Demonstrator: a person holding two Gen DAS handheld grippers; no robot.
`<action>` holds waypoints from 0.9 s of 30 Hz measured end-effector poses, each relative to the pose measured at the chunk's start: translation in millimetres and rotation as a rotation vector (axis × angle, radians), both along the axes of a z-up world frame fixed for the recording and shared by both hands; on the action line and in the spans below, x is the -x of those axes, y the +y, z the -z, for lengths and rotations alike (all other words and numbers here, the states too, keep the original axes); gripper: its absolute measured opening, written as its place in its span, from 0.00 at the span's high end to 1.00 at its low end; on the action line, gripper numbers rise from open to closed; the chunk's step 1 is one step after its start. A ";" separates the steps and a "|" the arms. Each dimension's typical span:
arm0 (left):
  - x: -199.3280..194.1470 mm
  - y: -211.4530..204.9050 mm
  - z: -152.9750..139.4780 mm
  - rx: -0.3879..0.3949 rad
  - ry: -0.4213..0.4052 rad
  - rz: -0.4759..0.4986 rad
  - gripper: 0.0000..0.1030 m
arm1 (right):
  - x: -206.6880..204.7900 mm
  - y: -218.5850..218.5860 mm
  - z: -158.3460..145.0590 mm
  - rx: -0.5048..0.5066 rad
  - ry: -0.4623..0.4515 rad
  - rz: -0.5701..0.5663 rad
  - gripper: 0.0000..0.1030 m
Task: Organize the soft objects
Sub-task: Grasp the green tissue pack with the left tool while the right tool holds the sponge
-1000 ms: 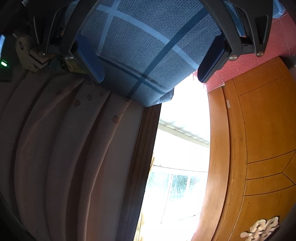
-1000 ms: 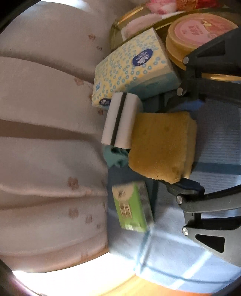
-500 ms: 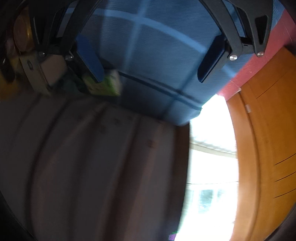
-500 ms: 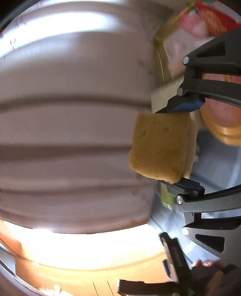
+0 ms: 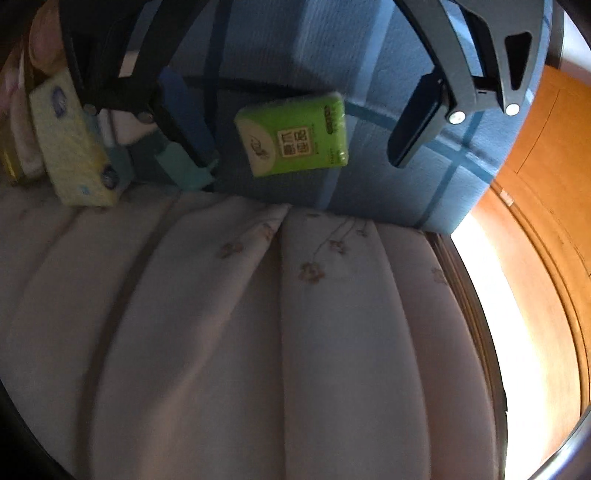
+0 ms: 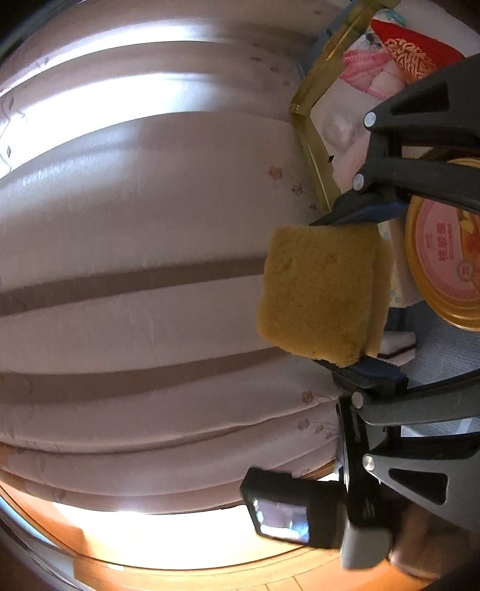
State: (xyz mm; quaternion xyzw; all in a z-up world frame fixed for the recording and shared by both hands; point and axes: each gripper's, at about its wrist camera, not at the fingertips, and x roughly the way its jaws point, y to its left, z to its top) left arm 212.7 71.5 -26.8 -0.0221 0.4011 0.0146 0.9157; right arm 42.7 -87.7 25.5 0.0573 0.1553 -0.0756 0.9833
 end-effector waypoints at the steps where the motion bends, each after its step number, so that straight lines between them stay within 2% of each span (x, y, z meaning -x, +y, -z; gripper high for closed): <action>1: -4.4 -1.1 6.9 0.008 0.026 -0.008 0.09 | 0.1 -0.8 -0.8 -0.005 0.001 0.003 0.40; 5: -13.7 4.1 22.2 0.031 0.088 -0.029 0.13 | -3.0 -3.2 1.7 -0.024 0.020 0.003 0.40; 9: -16.8 9.2 35.4 0.018 0.111 -0.044 0.13 | -4.4 -4.4 -1.5 -0.041 0.025 -0.005 0.40; 12: -15.1 8.9 33.3 0.011 0.109 -0.031 0.15 | -5.6 -6.0 -1.1 -0.044 0.027 -0.007 0.40; 14: -12.6 12.4 30.7 0.019 0.093 -0.038 0.33 | -6.3 -6.8 -0.5 -0.045 0.030 -0.004 0.40; 19: -3.4 27.3 24.8 0.105 0.062 -0.046 0.34 | -7.5 -5.9 1.4 -0.036 0.034 0.001 0.40; 22: 15.0 36.3 11.6 0.126 -0.028 -0.082 0.34 | -8.3 -7.0 2.9 -0.034 0.033 0.009 0.40; 25: 45.9 33.9 -10.3 0.064 -0.189 -0.133 0.34 | -10.3 -8.7 5.2 -0.028 0.036 0.019 0.40; 27: 58.4 27.9 -17.1 0.021 -0.242 -0.127 0.34 | -10.4 -8.3 6.0 -0.017 0.032 0.027 0.40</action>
